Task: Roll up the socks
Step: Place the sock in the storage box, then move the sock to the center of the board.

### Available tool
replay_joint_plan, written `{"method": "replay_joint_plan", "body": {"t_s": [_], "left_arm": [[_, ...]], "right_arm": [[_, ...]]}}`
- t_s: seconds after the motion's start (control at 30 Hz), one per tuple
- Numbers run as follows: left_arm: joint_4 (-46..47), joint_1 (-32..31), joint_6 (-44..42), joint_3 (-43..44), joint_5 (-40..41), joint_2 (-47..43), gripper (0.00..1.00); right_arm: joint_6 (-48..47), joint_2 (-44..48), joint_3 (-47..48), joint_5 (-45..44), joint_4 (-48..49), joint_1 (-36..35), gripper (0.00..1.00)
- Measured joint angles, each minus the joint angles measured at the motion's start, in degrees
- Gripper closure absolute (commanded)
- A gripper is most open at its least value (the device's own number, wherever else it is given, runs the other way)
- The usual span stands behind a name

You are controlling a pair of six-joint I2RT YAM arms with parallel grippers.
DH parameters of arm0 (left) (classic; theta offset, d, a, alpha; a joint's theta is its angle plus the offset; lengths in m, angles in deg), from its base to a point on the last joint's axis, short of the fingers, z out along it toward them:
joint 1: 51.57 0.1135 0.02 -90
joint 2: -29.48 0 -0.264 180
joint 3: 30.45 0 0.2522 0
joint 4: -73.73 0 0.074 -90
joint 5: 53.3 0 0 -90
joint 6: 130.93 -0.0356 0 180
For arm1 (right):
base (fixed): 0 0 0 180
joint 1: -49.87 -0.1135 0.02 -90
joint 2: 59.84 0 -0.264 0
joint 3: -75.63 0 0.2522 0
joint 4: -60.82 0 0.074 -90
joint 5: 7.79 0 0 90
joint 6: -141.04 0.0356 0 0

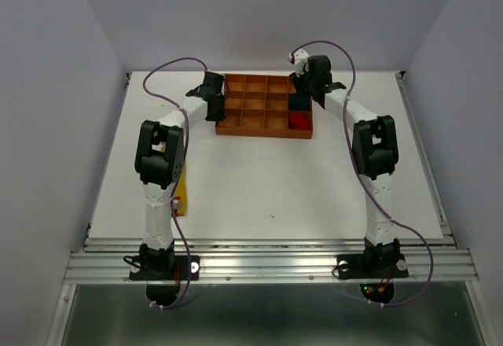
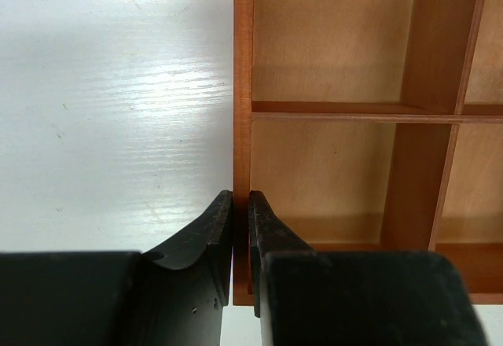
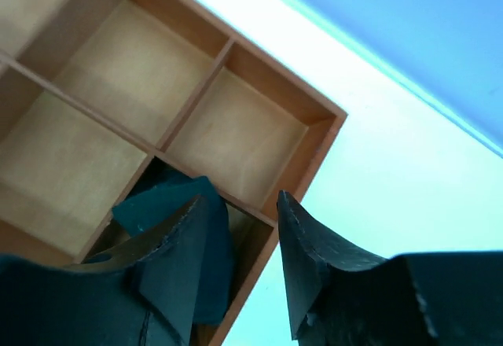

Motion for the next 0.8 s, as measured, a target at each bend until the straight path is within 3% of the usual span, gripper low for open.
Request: {"method": "replay_joint_plan", "body": {"t_s": [0.1, 0.17, 0.23, 0.27, 0.43, 0.6, 0.63, 0.67, 0.8], "left_arm": [[-0.02, 0.0, 0.13, 0.0, 0.09, 0.0, 0.98], [-0.15, 0.0, 0.33, 0.13, 0.09, 0.0, 0.87], [-0.76, 0.0, 0.5, 0.57, 0.07, 0.07, 0.77], [-1.29, 0.0, 0.59, 0.9, 0.07, 0.17, 0.73], [-4.13, 0.04, 2.08, 5.22, 0.66, 0.9, 0.53], [-5.07, 0.13, 2.78, 10.69, 1.4, -0.15, 0.39], [-5.46, 0.13, 2.95, 11.08, 1.6, -1.09, 0.24], [-5.73, 0.13, 3.02, 11.1, 1.66, -2.27, 0.01], [-6.27, 0.13, 4.04, 10.43, 2.05, -9.88, 0.01]], "right_arm": [[2.21, 2.93, -0.48, -0.04, 0.22, 0.0, 0.41], [3.91, 5.92, -1.25, -0.52, 0.94, 0.0, 0.32], [5.44, 9.4, -1.95, -1.53, 1.7, 0.0, 0.08], [6.23, 10.86, -2.27, -2.27, 1.99, 0.0, 0.0], [11.61, 18.93, -6.12, -6.1, 5.31, 0.0, 0.0], [19.28, 27.8, -15.04, -11.8, 7.63, 0.0, 0.0], [20.7, 28.87, -16.11, -12.63, 7.67, 0.0, 0.0], [22.73, 31.5, -18.95, -13.88, 7.93, 0.0, 0.0], [28.52, 40.33, -27.63, -17.77, 8.17, 0.0, 0.0]]}}
